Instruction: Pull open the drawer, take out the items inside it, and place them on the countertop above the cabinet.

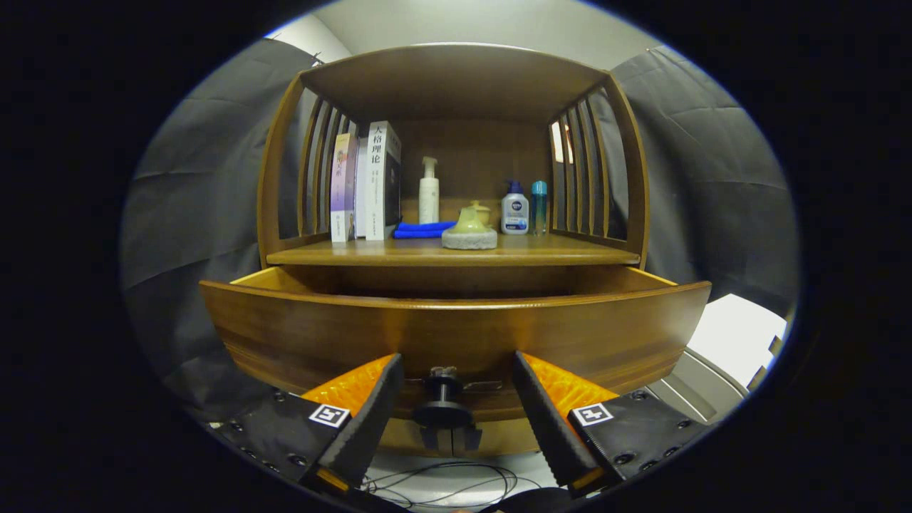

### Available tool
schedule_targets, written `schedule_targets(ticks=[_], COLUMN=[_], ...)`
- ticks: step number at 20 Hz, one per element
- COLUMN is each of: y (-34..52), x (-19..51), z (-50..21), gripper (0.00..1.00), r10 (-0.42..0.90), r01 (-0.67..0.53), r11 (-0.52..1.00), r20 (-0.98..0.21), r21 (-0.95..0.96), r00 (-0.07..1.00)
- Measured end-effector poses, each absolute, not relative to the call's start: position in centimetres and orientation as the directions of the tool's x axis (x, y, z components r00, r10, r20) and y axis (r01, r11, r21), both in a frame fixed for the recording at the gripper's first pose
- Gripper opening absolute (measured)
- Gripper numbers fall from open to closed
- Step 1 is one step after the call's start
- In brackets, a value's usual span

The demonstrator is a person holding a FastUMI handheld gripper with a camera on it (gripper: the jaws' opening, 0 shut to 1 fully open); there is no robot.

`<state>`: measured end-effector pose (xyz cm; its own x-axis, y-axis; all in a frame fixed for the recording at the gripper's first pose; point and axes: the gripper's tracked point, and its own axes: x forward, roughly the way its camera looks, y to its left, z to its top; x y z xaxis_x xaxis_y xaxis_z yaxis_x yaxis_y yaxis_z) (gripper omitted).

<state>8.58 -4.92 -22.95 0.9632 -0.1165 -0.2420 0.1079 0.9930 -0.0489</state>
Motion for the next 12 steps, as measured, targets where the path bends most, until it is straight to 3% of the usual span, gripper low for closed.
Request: schedule_targets(ticks=[12], y=[-5.0], x=[13.4], z=[-22.8], gripper=[0.98], r10=[-0.112], r01=[0.113], r11=[0.994], r20=[-0.251], r21=[-0.010], r00=[0.961])
